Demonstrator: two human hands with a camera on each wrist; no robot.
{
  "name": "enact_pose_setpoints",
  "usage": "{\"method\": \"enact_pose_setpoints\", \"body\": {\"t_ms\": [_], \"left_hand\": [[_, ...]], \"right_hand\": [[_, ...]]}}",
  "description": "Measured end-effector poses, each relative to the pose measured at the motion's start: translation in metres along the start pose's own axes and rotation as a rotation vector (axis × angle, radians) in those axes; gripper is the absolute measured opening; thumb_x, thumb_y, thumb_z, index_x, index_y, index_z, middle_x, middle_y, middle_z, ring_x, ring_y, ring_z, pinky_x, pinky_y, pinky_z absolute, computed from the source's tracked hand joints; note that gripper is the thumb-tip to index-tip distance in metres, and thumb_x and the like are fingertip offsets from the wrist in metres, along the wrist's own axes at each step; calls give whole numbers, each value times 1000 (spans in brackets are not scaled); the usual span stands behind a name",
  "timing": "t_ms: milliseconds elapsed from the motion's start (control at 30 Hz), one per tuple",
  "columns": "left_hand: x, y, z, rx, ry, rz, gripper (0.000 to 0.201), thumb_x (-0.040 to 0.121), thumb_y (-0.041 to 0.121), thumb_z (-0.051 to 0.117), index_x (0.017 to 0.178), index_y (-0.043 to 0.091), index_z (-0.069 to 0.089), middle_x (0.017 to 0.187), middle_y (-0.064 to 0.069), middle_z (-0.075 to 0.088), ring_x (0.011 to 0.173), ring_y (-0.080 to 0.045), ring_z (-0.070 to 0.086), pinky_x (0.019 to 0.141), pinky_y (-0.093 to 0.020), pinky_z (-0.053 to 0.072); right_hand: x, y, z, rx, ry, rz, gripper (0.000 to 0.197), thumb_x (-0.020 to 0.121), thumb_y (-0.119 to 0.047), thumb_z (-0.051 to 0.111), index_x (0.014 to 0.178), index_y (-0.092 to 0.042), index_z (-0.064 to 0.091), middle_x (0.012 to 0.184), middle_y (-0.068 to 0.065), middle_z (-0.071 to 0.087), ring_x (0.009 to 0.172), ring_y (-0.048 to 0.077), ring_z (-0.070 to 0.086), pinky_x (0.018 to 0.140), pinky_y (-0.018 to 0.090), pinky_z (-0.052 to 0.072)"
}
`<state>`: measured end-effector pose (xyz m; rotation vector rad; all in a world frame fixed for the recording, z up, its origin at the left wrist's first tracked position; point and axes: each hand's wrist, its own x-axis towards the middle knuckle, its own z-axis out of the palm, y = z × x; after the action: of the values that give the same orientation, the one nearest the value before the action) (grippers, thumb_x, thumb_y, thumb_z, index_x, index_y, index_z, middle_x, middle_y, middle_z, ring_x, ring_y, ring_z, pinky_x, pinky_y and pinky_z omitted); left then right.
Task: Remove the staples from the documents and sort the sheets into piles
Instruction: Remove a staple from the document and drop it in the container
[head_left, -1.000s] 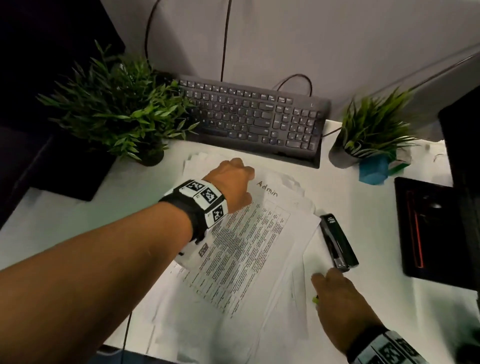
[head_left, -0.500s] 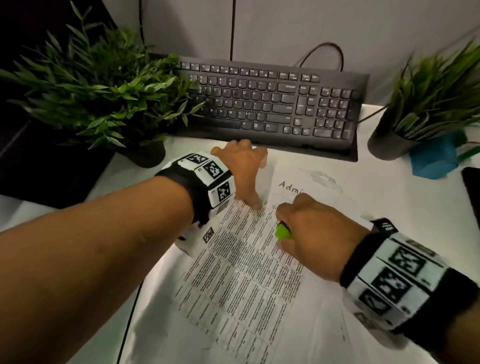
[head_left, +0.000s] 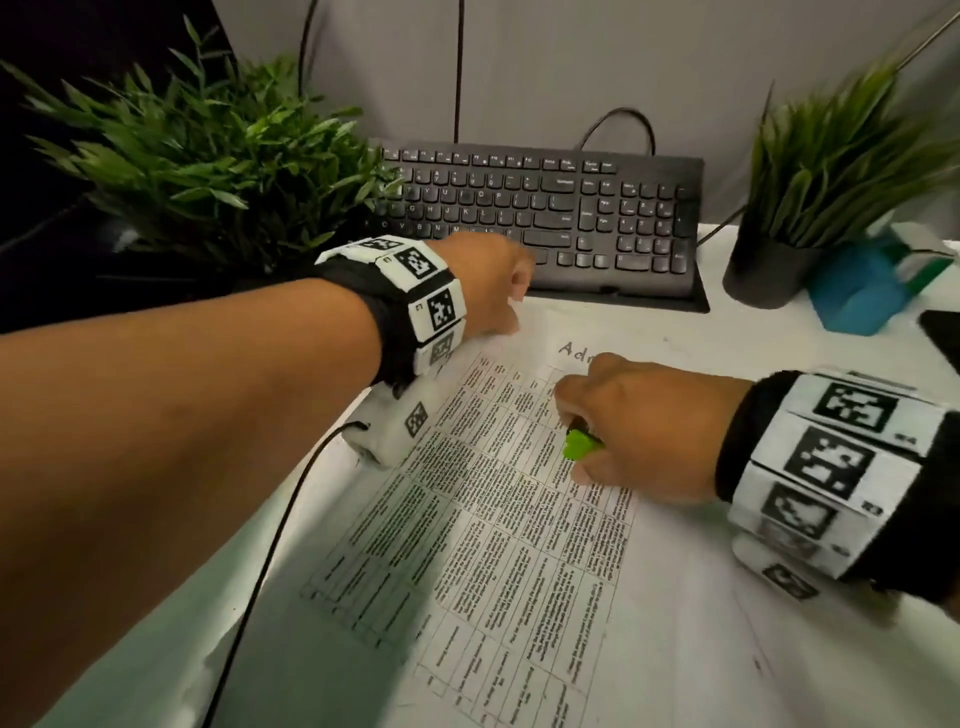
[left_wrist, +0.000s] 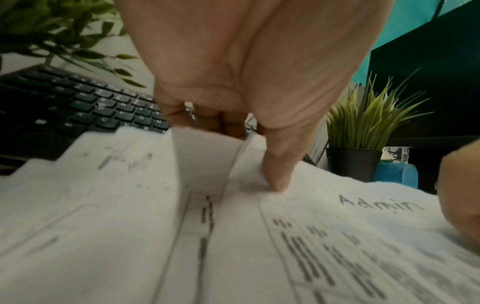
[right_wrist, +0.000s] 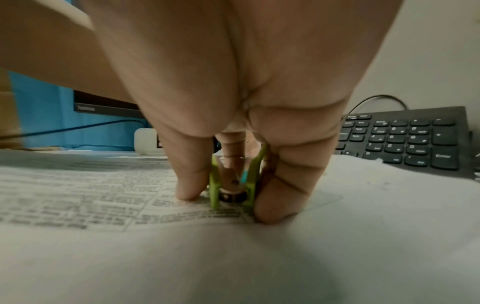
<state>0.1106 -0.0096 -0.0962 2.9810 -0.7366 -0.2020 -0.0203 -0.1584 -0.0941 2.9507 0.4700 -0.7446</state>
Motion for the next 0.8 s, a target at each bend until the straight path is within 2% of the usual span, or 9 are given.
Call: {"method": "enact_pose_setpoints", "body": {"t_ms": [67, 167, 300, 400, 533, 633, 733, 800], "left_hand": [[-6, 2, 2, -15, 91, 23, 19, 86, 19, 68, 77, 28, 54, 86, 7, 63, 82, -17, 60, 64, -27, 42], [-27, 9, 2, 63, 158, 74, 18, 91, 19, 62, 78, 25, 50, 75, 4, 59, 72, -19, 56, 57, -26, 37], [-66, 16, -9, 135, 267, 103, 12, 101, 25, 51, 90, 20, 48, 77, -3, 59, 72, -26, 56, 62, -33, 42], [-95, 21, -28, 93, 346, 80, 12, 105, 28, 46, 95, 21, 44, 87, -9, 64, 77, -32, 59, 65, -37, 46], [-126, 28, -55, 31, 484, 157, 17, 105, 26, 47, 101, 14, 58, 95, -9, 62, 85, -30, 59, 72, -37, 46], [-144, 27, -61, 17, 600, 198, 19, 105, 27, 46, 102, 12, 58, 94, -9, 62, 82, -29, 57, 71, -36, 45], [-153, 16, -61, -15, 647, 173, 19, 107, 30, 43, 108, 13, 53, 91, -10, 63, 80, -31, 57, 69, -37, 44], [-152, 8, -63, -69, 670, 186, 19, 107, 27, 44, 108, 11, 55, 94, -8, 62, 84, -29, 56, 72, -34, 42]], "right_hand": [[-3, -2, 4, -34, 49, 16, 42, 95, -45, 59, 128, -23, 46, 122, 4, 46, 98, 20, 52, 84, 35, 50], [-11, -6, 16, -54, 131, 36, 44, 96, -45, 57, 134, -24, 47, 127, 5, 48, 109, 24, 54, 89, 35, 48], [-31, -12, 26, 41, 277, 39, 40, 99, -37, 55, 136, -23, 52, 126, 6, 51, 113, 25, 55, 94, 34, 48], [-57, -14, 29, 150, 345, 38, 39, 96, -36, 60, 134, -27, 57, 123, 5, 53, 114, 24, 54, 99, 34, 46], [-83, -16, 30, 214, 375, -1, 43, 92, -37, 67, 134, -35, 59, 130, 0, 52, 123, 20, 50, 108, 29, 39], [-95, -22, 22, 265, 494, -30, 42, 91, -31, 69, 132, -32, 63, 129, -3, 55, 121, 16, 52, 105, 22, 36], [-100, -25, 8, 378, 651, -47, 41, 90, -30, 71, 130, -34, 64, 126, -5, 59, 114, 14, 55, 104, 26, 42], [-96, -20, -2, 438, 722, -30, 44, 90, -29, 72, 132, -34, 61, 131, -6, 58, 117, 14, 55, 104, 28, 43]]}}
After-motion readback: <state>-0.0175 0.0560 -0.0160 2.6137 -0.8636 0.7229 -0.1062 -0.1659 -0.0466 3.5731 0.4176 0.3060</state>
